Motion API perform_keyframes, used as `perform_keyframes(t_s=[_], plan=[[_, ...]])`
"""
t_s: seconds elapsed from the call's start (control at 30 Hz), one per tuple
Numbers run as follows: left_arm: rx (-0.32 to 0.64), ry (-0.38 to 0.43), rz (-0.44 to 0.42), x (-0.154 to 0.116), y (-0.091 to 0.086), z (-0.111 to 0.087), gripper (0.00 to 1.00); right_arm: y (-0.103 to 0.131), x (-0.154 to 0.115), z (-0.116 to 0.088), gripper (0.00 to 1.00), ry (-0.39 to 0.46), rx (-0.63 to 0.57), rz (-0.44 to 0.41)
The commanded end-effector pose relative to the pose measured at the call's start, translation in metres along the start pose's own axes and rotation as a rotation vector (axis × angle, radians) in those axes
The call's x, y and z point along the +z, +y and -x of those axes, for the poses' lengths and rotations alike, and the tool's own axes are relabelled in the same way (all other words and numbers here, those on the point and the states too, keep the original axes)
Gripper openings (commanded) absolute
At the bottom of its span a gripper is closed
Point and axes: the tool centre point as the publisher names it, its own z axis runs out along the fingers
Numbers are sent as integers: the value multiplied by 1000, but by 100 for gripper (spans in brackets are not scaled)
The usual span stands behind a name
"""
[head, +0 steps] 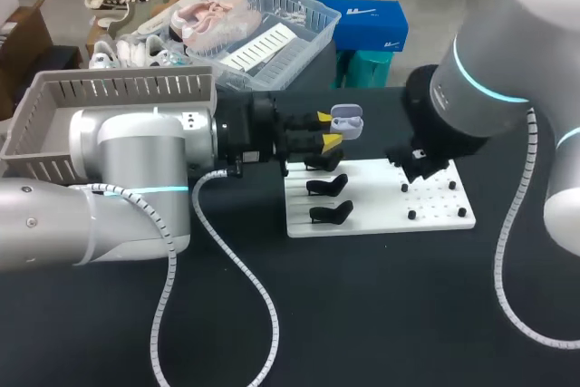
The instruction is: Pick up each earbud case from the left stands, insert the matching earbuds, close the lid, and place the case in the box.
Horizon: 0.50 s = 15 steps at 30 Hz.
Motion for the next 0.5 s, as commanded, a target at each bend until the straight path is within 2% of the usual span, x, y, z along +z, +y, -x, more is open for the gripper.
perform_keyframes(t_s=[0.03, 0.5], plan=[[2, 3, 11, 0, -3, 1, 0, 6, 2, 15, 0, -3, -4, -5], [2, 3, 11, 0, -3, 1, 0, 23, 11, 68, 0, -9, -10, 28]])
